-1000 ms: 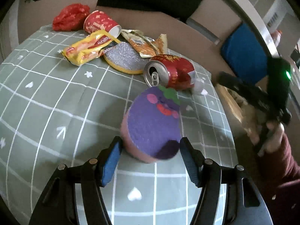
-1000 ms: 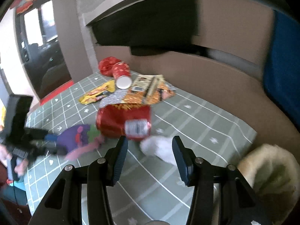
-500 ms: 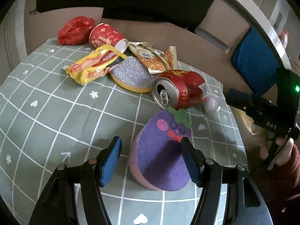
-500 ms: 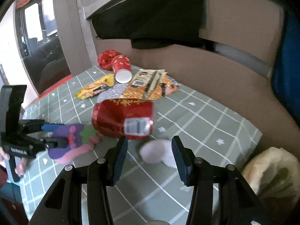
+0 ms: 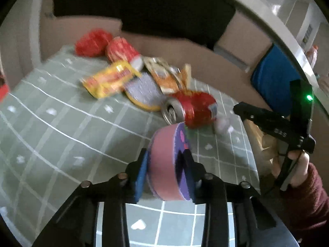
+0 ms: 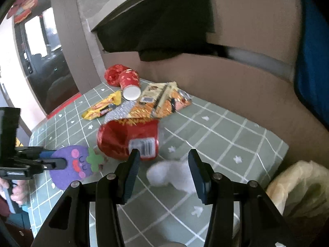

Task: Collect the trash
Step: 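Grasp the purple sponge with the left gripper while the right reaches the red can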

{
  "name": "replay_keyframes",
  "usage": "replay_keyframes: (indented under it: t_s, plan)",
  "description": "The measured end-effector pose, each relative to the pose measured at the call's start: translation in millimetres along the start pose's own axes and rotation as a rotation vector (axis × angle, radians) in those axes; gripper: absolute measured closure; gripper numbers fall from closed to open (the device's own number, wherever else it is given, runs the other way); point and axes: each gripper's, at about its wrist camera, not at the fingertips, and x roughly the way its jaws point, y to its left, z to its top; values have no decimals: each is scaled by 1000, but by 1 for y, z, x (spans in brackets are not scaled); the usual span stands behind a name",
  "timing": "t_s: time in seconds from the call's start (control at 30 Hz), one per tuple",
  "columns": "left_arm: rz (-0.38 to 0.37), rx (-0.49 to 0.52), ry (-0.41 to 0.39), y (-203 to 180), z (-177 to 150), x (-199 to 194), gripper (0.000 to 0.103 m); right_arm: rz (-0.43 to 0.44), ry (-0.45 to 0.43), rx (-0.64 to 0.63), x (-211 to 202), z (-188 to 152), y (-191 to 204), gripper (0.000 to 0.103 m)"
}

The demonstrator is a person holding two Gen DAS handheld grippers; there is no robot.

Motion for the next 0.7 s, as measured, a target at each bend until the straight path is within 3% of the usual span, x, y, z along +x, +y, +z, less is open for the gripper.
replay_keyframes:
  t_s: [0.1,0.2,0.3,0.47,0.6,0.7]
  plan:
    - [77,22,-81,-1,-2,-22,70,41,0,30,17,18,-3,57]
    - [169,18,-145,5,-5,-38,70,47,24,92,38,32,-10,73]
    - [247,15,-187,13,-11,-47,70,31,51,86,50,35,-9,74]
    - [201,-53,-123,38,-20,-44,70,145,145,63,46,3,7,74]
    - [222,-43,-125,41,-28,-46,70,227,217,5,29,-31,33,74]
    - [216,-63,-126,45,-30,-46,70,288,206,-63,7,-41,53,73]
